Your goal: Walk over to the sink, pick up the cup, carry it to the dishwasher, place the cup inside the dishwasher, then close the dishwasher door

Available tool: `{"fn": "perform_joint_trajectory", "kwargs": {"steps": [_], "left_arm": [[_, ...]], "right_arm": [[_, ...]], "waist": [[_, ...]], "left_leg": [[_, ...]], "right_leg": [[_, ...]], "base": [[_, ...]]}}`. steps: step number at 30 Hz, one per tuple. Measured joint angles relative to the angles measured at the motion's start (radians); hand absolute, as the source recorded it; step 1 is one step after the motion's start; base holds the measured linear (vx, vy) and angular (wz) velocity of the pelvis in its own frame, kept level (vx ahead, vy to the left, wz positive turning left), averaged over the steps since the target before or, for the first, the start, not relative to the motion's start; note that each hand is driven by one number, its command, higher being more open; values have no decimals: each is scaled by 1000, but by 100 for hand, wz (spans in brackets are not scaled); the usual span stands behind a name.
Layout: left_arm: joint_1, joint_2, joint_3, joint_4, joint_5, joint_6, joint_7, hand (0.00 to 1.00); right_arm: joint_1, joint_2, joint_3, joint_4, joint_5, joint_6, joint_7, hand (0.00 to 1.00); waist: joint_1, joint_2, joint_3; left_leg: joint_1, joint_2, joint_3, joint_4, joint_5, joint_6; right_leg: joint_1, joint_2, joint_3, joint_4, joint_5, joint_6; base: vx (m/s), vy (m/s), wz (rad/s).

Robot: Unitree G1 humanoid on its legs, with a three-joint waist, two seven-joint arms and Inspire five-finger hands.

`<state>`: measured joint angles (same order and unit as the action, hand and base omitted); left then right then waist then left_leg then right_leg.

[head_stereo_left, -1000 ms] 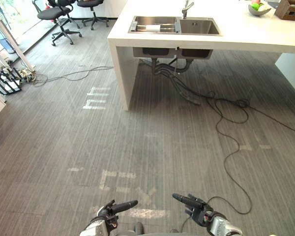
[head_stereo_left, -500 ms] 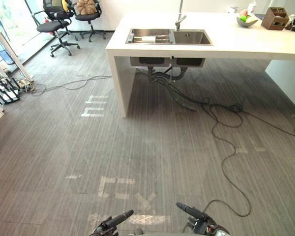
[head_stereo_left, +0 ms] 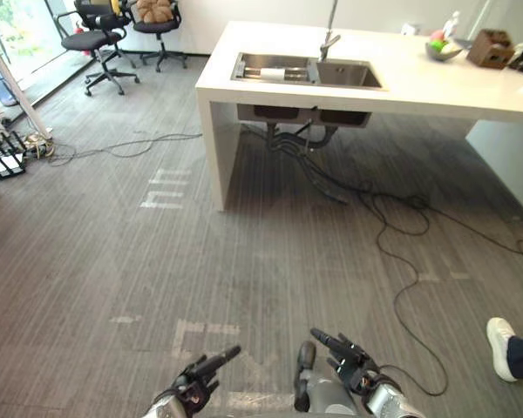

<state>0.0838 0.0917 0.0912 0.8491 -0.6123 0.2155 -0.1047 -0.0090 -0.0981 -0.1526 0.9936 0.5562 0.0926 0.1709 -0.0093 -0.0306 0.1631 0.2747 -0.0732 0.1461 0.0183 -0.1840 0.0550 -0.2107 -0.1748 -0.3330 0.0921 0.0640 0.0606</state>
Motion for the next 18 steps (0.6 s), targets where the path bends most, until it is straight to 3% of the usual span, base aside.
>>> {"fn": "perform_joint_trajectory", "kwargs": {"steps": [1,2,3,4,5,6,7,8,9,12,14,15,16,18], "left_arm": [[11,-3,1,-12,-1,-3,0,100],[30,-15,9,-27,1,-15,-3,100],[44,-24,20,-29,2,-22,-4,100],[89,-42,42,-33,15,-39,-7,100],[82,-56,82,-39,32,-65,-7,100],[78,-59,84,-46,35,-80,-7,100],[73,-64,77,-55,35,-109,-11,100],[61,-69,76,-53,20,-134,-16,100],[54,-70,76,-51,12,-139,-14,100],[42,-77,73,-72,-40,-153,-10,100],[42,-84,57,-102,-45,-156,-10,100],[43,-87,51,-107,-44,-158,-10,100],[48,-98,36,-124,-44,-169,-6,100],[61,-121,18,-176,-45,-185,5,100]], "right_arm": [[2,0,0,-2,0,9,1,100],[1,-3,0,-9,0,18,1,100],[3,-7,0,-12,0,21,3,100],[15,-8,5,-18,0,28,3,100],[18,-7,5,-3,0,27,-1,100],[18,-11,8,-1,0,30,-1,100],[20,-20,40,2,1,30,-1,100],[20,-34,54,29,0,30,1,100],[17,-38,56,42,0,30,1,100],[19,-44,49,55,-4,37,1,100],[15,-50,41,39,-3,39,0,100],[16,-51,39,30,-2,40,0,100],[22,-54,38,9,0,40,0,100],[41,-53,30,-5,2,37,-2,100]], "waist": [[5,4,-7],[6,25,-9],[0,43,-17],[2,58,-52],[6,74,-47],[14,81,-44],[31,101,-38],[39,115,-22],[40,118,-15],[48,104,6],[58,90,22],[58,90,22],[58,94,24],[66,106,36]], "left_leg": [[0,6,-3,24,-27,-8],[-5,42,-10,80,-89,-29],[-5,75,-14,103,-118,-45],[-20,119,-18,215,-157,-92],[-156,184,-5,535,-153,-144],[-224,220,6,693,-96,-161],[-333,295,15,951,22,-162],[-395,347,40,1099,20,-159],[-420,356,44,1133,15,-151],[-500,295,49,998,-11,-153],[-508,217,60,624,-10,-144],[-505,200,59,491,17,-138],[-495,174,55,241,106,-125],[-505,178,58,46,187,-123]], "right_leg": [[2,4,8,19,3,-15],[0,29,12,68,22,-70],[-1,50,1,102,12,-86],[8,89,-17,135,4,-103],[31,118,-29,149,-48,-129],[59,136,-31,129,-58,-138],[126,172,-23,88,-70,-149],[181,189,-4,82,-99,-162],[212,189,3,76,-109,-162],[346,164,49,-8,-116,-155],[404,125,83,-39,-137,-121],[413,119,89,-45,-145,-108],[438,113,97,-60,-167,-82],[500,114,97,-66,-237,-46]], "base": [[491,-163,16],[430,-165,19],[744,-270,29],[765,-316,26],[776,-320,16],[496,-233,-11],[517,-179,-36],[633,-180,-42],[734,-177,-41],[585,-67,-52],[460,57,-64],[494,148,-46],[397,155,-25],[400,213,-12]]}}
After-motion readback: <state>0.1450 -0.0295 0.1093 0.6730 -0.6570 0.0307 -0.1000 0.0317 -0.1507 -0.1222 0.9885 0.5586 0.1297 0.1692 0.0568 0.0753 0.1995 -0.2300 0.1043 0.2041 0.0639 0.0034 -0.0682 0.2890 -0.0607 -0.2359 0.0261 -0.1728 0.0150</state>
